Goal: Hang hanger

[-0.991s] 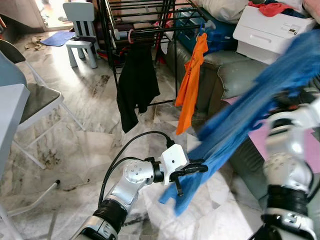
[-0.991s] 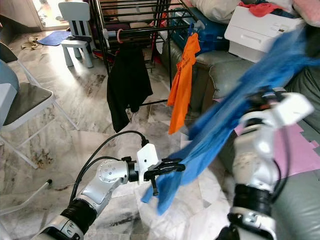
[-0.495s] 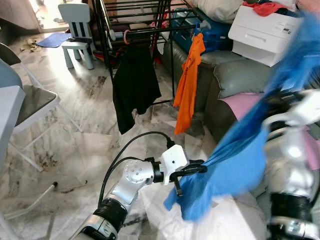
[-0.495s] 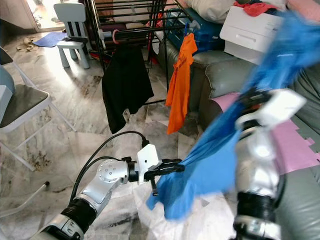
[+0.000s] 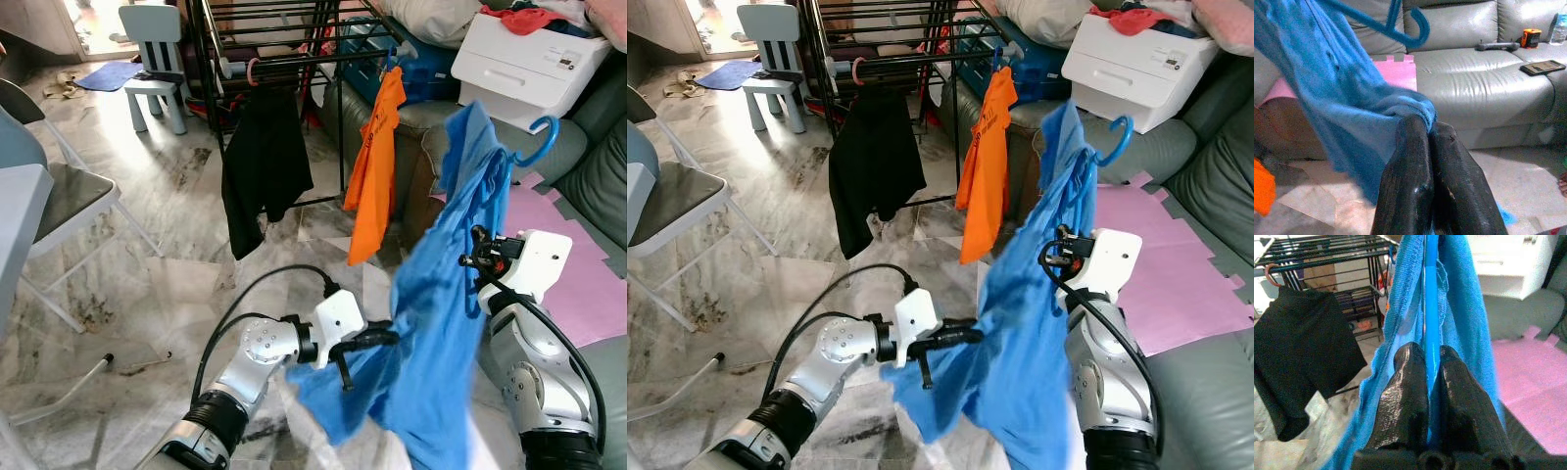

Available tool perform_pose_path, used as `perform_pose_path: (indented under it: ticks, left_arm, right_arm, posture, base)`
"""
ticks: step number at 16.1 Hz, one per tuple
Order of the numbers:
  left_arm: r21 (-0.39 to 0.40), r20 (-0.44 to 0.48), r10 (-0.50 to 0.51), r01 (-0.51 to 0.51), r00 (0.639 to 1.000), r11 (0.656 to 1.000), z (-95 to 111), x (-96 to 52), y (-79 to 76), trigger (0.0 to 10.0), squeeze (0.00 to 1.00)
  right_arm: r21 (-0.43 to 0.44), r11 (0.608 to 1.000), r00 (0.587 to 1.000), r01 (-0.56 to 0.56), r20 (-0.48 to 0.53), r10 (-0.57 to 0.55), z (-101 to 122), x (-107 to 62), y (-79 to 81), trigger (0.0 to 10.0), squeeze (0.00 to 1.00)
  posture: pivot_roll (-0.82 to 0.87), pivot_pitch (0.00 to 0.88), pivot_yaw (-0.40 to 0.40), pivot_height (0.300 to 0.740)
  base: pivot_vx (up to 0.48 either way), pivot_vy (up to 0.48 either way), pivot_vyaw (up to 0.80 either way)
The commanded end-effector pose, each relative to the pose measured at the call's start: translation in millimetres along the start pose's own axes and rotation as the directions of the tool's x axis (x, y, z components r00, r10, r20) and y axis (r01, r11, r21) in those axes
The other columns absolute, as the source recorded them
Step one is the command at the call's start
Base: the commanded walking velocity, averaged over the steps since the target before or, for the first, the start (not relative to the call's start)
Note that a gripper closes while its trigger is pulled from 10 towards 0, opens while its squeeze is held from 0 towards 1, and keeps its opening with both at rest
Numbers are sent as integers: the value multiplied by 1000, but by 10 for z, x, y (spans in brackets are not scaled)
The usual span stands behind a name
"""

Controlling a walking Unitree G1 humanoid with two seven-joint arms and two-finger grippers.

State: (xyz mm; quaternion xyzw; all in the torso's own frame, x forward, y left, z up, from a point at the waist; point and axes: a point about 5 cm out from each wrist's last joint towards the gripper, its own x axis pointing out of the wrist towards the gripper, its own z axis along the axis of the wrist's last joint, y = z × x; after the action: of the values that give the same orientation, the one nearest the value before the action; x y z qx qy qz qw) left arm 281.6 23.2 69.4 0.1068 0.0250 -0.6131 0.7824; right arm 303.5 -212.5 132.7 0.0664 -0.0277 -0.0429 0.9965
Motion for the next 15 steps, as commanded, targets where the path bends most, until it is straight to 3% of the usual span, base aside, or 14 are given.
perform_pose_path:
  ticks: [1,2,6,8,10,12,15]
  left_arm:
    - [10,-18,-5,5,1000,1000,10,0,38,10000,0]
    - [-28,-42,-16,15,999,1000,-37,-18,32,10000,1000]
    - [-50,-53,-31,28,998,998,-66,-73,40,10000,1000]
    - [-73,-36,-72,69,997,995,-32,-196,114,10000,1000]
    - [-43,-38,-9,8,999,999,3,-264,227,10000,1000]
    - [7,-15,67,-67,998,998,139,-370,416,10000,1000]
    - [91,-1,114,-114,993,989,300,-469,591,10000,1000]
  right_arm:
    - [-32,999,997,-23,76,26,153,33,30,10000,0]
    - [-50,998,995,-33,89,37,172,55,48,10000,0]
    - [-83,995,994,-62,83,69,154,80,99,10000,0]
    - [-93,993,995,-78,60,84,57,26,99,10000,0]
    - [-128,984,991,-120,45,127,12,-42,109,10000,0]
    - [-175,960,975,-218,10,223,-48,-231,103,10000,0]
    - [-230,886,915,-402,-111,387,-254,-641,115,10000,0]
  posture:
    - [31,0,-60,740]
    - [31,0,-63,740]
    - [37,0,-68,740]
    - [38,0,-71,740]
    - [31,0,-64,740]
    - [30,0,-59,740]
    - [28,0,-60,740]
  base:
    - [0,0,0]
    - [0,0,0]
    - [0,0,0]
    - [0,0,0]
    - [0,0,0]
    - [0,0,0]
    - [0,0,0]
